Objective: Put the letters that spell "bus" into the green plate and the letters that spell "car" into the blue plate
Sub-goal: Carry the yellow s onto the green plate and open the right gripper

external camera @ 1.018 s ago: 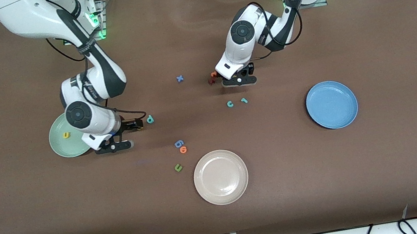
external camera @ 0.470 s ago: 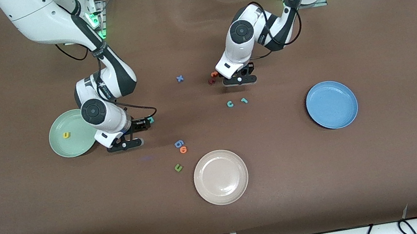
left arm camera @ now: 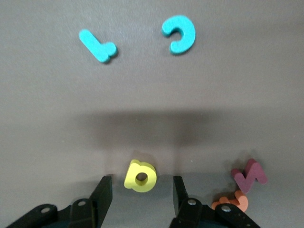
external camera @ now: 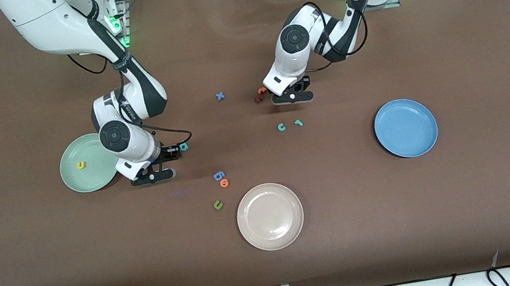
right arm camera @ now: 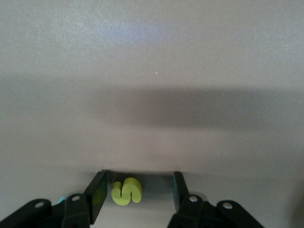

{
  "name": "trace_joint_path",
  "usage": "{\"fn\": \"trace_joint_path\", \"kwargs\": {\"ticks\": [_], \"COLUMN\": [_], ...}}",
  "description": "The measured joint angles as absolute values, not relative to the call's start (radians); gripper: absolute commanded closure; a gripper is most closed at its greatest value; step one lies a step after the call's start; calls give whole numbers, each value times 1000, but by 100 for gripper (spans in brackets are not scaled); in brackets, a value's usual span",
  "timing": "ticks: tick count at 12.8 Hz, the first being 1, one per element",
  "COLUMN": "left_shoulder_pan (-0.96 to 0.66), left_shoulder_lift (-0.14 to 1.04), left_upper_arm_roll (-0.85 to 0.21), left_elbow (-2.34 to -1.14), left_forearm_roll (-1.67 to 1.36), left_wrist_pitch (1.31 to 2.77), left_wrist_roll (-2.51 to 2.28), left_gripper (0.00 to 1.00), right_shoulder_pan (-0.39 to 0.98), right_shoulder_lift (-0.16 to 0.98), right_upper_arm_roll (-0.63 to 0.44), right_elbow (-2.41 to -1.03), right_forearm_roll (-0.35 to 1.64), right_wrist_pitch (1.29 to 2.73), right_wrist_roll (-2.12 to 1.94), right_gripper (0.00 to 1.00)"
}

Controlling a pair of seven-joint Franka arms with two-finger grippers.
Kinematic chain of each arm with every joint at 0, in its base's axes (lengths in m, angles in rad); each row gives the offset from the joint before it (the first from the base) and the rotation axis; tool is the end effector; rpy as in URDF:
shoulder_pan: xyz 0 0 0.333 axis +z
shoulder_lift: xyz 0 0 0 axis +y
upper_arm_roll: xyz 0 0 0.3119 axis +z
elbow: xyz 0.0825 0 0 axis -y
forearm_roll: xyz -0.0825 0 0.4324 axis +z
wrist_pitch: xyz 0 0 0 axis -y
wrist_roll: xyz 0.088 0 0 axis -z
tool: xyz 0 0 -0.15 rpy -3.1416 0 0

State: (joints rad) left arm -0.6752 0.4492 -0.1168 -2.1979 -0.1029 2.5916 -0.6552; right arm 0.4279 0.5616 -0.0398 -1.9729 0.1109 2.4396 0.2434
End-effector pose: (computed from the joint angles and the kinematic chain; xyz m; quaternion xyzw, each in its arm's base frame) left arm 0.3943 -0.4087 0.0839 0.9981 -0.0187 -0.0542 0.0203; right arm 0.5769 0.2379 0.0876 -0.9982 -0.0308 0.0516 0.0074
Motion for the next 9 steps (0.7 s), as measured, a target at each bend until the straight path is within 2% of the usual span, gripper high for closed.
{"fn": "trace_joint_path", "kwargs": {"ticks": [2,4,6,9], "left_shoulder_pan": [-683,-683,-683,-684], "left_shoulder_lift": [456,455,454,454], "left_upper_arm_roll": [-117,-116,-114,-114], "left_elbow": [-2198,-2198,-2198,-2198], "left_forearm_roll": [-103,-103,-102,-80], "left_wrist_pitch": [2592,2592,2592,2592], "left_wrist_roll": [-665,-666,-668,-674], "left_gripper": [47,50,50,50], "right_shoulder_pan": [428,428,427,427], "right_shoulder_lift": [562,561,558,554], "right_upper_arm_roll": [-40,-41,-42,-42], "right_elbow": [-1974,-1975,-1974,-1975], "right_forearm_roll": [111,111,111,111], "right_wrist_pitch": [2444,2444,2445,2444], "right_wrist_roll": [243,251,260,263], "right_gripper": [44,58,73,90]}}
